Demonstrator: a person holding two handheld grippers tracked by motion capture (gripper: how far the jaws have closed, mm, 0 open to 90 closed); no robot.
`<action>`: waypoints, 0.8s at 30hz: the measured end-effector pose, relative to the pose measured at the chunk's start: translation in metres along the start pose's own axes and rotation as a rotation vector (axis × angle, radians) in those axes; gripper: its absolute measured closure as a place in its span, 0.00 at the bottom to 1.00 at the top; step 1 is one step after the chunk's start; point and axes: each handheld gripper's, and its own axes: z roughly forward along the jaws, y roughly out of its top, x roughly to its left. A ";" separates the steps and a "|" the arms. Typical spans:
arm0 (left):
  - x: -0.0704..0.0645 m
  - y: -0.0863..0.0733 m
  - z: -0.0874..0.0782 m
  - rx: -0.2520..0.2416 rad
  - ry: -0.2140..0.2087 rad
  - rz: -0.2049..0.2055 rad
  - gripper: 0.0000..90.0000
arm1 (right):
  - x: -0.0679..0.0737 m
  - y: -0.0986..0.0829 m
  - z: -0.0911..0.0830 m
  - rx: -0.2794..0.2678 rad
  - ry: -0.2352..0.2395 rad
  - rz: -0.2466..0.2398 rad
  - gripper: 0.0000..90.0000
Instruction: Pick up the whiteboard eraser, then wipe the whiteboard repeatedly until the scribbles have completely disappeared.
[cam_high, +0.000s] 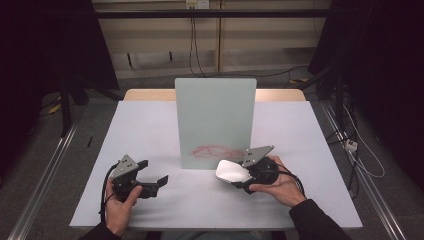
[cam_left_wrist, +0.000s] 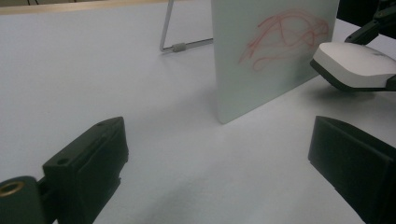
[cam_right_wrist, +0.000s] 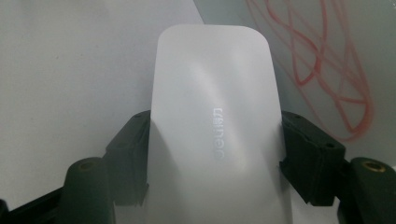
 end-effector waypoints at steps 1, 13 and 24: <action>0.000 0.000 0.000 0.002 0.000 0.002 0.05 | 0.001 0.000 0.000 0.001 -0.002 -0.002 0.35; -0.001 0.000 -0.001 0.000 0.005 0.002 0.05 | 0.005 0.001 -0.003 -0.033 -0.037 -0.009 0.35; 0.001 -0.001 -0.001 0.001 0.004 -0.007 0.05 | 0.005 0.000 -0.007 -0.061 -0.074 -0.007 0.35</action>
